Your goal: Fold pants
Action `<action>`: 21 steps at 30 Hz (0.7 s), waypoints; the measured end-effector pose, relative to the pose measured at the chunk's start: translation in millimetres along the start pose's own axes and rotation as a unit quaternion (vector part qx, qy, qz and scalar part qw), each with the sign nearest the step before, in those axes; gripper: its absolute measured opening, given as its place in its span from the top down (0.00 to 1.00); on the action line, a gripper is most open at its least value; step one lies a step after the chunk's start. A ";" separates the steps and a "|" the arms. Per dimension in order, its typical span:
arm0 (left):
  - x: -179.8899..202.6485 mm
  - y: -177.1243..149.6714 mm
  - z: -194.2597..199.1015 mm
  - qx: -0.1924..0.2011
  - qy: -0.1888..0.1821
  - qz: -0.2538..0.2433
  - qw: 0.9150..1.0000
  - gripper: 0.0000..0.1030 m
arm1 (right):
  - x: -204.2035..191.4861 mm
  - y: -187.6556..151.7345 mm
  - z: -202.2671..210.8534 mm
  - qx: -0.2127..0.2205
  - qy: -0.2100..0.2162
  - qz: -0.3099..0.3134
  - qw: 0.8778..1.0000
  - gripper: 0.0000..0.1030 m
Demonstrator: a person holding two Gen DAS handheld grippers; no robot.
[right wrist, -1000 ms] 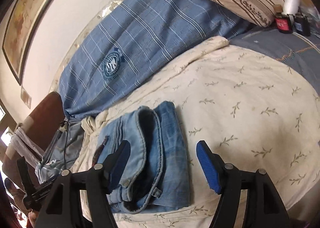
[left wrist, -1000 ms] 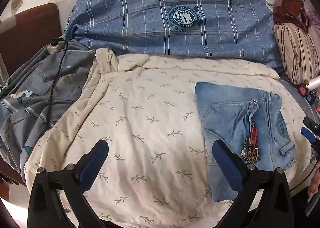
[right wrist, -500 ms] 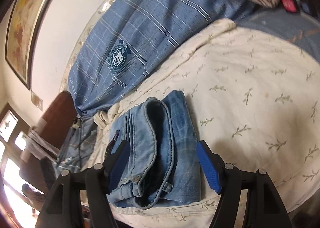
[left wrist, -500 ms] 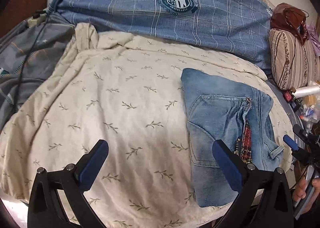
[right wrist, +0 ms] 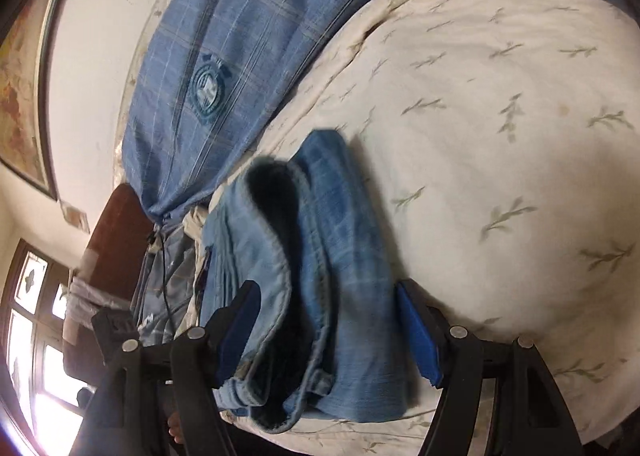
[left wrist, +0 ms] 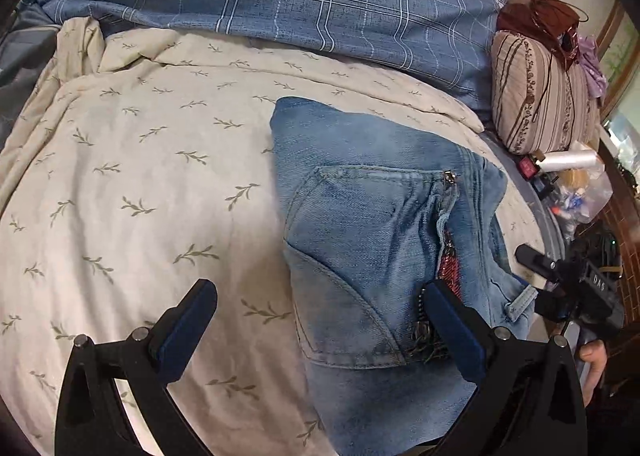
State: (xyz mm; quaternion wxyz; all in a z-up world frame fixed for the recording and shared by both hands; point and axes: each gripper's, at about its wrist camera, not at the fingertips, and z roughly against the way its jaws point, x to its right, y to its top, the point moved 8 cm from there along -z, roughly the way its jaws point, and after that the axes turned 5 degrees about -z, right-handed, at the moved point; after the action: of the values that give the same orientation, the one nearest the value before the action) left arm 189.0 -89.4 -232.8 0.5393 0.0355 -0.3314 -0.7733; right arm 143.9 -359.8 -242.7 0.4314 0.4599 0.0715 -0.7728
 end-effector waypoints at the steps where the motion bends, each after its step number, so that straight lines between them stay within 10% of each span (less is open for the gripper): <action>1: -0.5 0.5 -0.4 0.001 -0.007 0.000 1.000 0.00 | -5.7 -3.8 -2.9 -0.005 0.001 0.014 1.000 0.29; 16: -3.6 6.5 -15.1 -0.013 -0.042 0.024 0.999 0.04 | -21.1 -20.2 -24.0 0.001 -0.074 0.133 0.988 0.27; 21: 13.2 12.7 -13.4 -0.012 -0.038 -0.003 0.999 0.38 | -38.4 -23.2 -19.6 0.016 -0.070 0.179 0.981 0.46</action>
State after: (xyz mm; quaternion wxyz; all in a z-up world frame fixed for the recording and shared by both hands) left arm 199.3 -109.6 -232.2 0.5245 0.0003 -0.3422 -0.7796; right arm 147.5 -312.5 -230.7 0.5591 0.4174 -0.0549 -0.7143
